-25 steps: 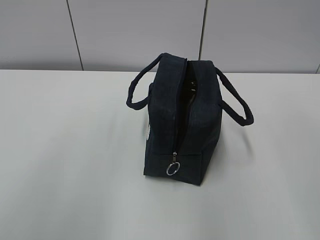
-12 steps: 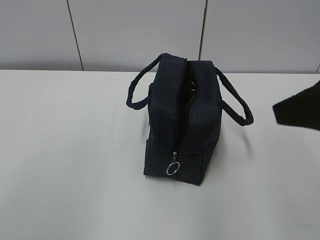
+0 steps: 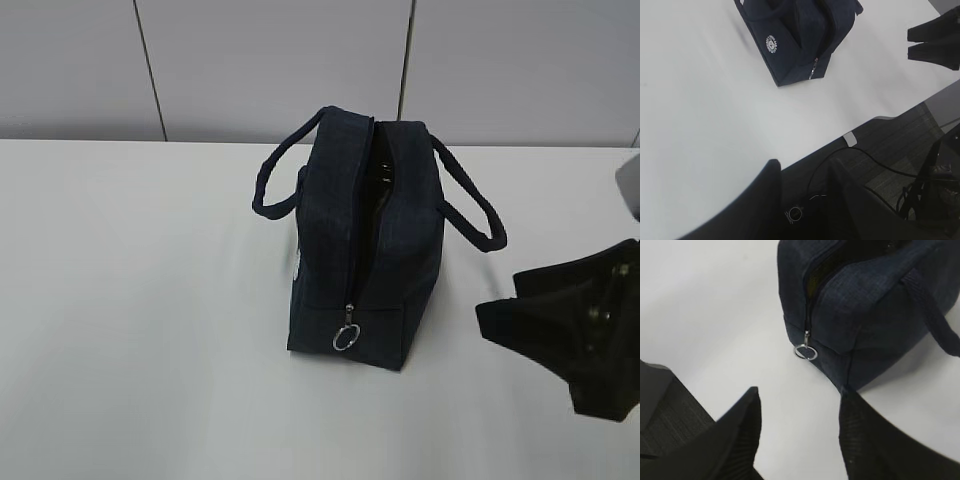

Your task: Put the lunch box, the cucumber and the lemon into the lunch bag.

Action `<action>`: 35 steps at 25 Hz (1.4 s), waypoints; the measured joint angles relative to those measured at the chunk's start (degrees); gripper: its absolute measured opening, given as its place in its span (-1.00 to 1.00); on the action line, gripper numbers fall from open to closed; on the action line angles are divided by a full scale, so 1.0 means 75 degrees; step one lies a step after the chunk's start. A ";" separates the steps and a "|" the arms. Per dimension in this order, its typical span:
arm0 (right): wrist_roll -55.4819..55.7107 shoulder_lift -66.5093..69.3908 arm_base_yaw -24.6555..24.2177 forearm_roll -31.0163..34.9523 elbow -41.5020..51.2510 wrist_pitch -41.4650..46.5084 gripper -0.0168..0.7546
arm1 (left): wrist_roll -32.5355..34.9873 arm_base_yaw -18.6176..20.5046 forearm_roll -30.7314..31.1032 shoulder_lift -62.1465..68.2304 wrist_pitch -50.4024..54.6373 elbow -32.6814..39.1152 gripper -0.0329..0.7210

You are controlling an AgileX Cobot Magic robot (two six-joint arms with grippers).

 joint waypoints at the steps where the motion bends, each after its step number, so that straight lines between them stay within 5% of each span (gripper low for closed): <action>1: -0.0753 0.0000 0.0000 0.0635 0.0138 -0.0101 0.03 | 0.0000 0.0000 0.0000 0.0000 0.0000 0.0000 -0.36; 7: -0.6187 0.0000 0.0115 0.5824 0.1091 -0.0273 0.03 | 0.0000 0.0000 0.0014 0.0000 0.0000 0.0000 -0.36; 10: -0.7586 0.0256 0.0177 0.6991 0.1392 -0.0306 0.03 | 0.0000 0.0000 0.0174 0.0000 0.0000 0.0000 -0.36; 24: -0.8804 0.3648 0.0177 0.7313 0.0679 0.1109 0.03 | 0.0000 0.0000 0.0517 0.0000 0.0000 0.0000 -0.36; 35: -0.8480 0.4948 0.0177 0.7363 -0.0326 0.0580 0.03 | 0.0000 0.0000 0.0711 0.0000 0.0000 0.0000 -0.37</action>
